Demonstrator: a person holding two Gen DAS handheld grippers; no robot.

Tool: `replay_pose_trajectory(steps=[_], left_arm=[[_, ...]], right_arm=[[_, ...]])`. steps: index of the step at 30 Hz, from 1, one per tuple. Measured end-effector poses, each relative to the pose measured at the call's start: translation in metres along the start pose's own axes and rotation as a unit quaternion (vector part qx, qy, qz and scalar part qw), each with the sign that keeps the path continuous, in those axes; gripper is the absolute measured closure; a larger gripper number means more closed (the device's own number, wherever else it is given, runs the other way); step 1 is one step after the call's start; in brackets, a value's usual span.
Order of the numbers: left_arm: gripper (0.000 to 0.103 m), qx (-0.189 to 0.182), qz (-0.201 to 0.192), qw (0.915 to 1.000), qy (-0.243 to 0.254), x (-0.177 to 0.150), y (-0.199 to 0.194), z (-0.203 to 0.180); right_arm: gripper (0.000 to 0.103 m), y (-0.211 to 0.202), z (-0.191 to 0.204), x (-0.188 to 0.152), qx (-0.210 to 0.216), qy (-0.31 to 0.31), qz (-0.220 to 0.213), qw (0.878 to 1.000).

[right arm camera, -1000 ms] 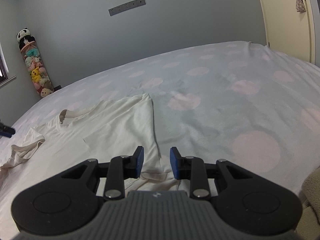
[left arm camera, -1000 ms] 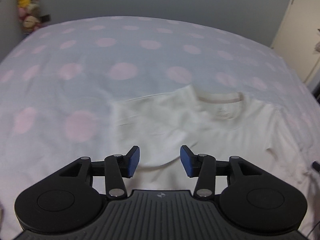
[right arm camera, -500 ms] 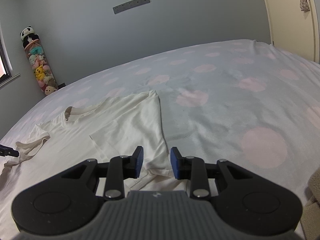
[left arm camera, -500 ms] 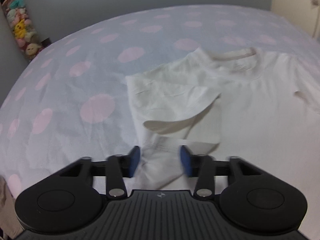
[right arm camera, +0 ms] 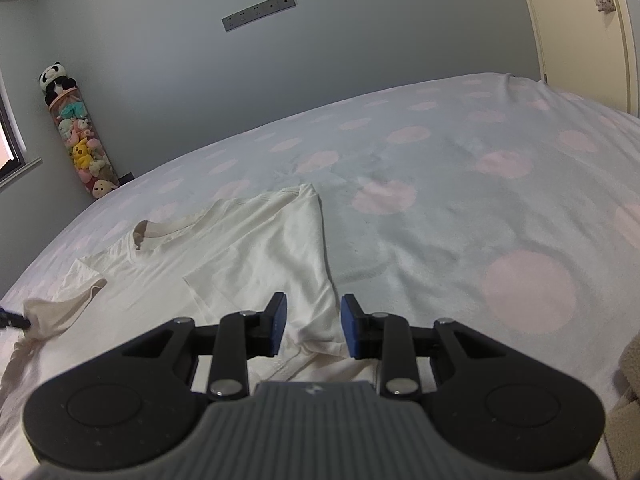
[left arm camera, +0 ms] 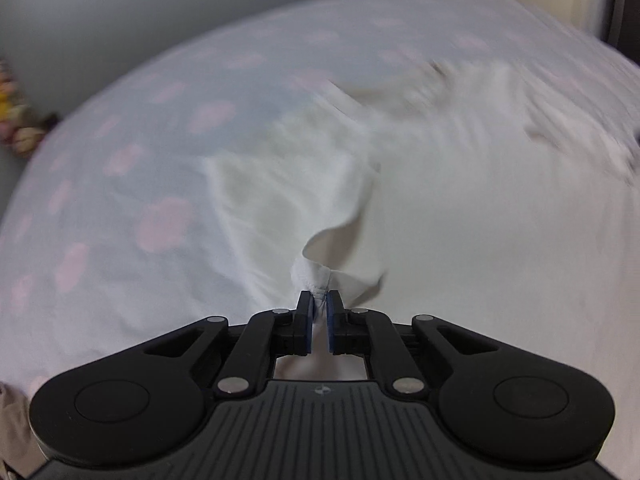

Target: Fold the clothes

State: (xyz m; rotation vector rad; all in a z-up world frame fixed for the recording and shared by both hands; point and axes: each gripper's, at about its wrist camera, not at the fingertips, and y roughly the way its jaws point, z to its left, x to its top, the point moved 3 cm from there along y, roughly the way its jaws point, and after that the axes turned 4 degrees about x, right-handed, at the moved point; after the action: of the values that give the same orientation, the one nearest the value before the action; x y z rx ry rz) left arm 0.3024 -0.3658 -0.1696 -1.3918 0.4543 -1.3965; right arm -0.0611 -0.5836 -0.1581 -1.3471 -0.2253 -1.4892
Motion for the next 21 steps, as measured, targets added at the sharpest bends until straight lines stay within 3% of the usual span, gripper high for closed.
replay_pose_trajectory(steps=[4, 8, 17, 21], left_arm=[[0.096, -0.026, 0.04, 0.9989, -0.002, -0.01, 0.01, -0.009], [0.075, -0.051, 0.05, 0.9971, -0.024, -0.016, 0.004, -0.005], [0.071, -0.004, 0.034, 0.9991, -0.026, -0.025, -0.009, 0.024], [0.057, 0.023, 0.031, 0.9991, -0.017, -0.03, -0.011, 0.034]], right_arm=[[0.07, -0.001, 0.002, 0.0, 0.003, -0.001, 0.0, 1.0], [0.069, -0.002, 0.0, 0.002, 0.003, 0.003, -0.003, 1.0], [0.068, 0.001, 0.002, 0.002, 0.005, 0.003, 0.0, 1.0], [0.067, 0.002, 0.001, 0.0, 0.004, 0.0, 0.003, 1.0]])
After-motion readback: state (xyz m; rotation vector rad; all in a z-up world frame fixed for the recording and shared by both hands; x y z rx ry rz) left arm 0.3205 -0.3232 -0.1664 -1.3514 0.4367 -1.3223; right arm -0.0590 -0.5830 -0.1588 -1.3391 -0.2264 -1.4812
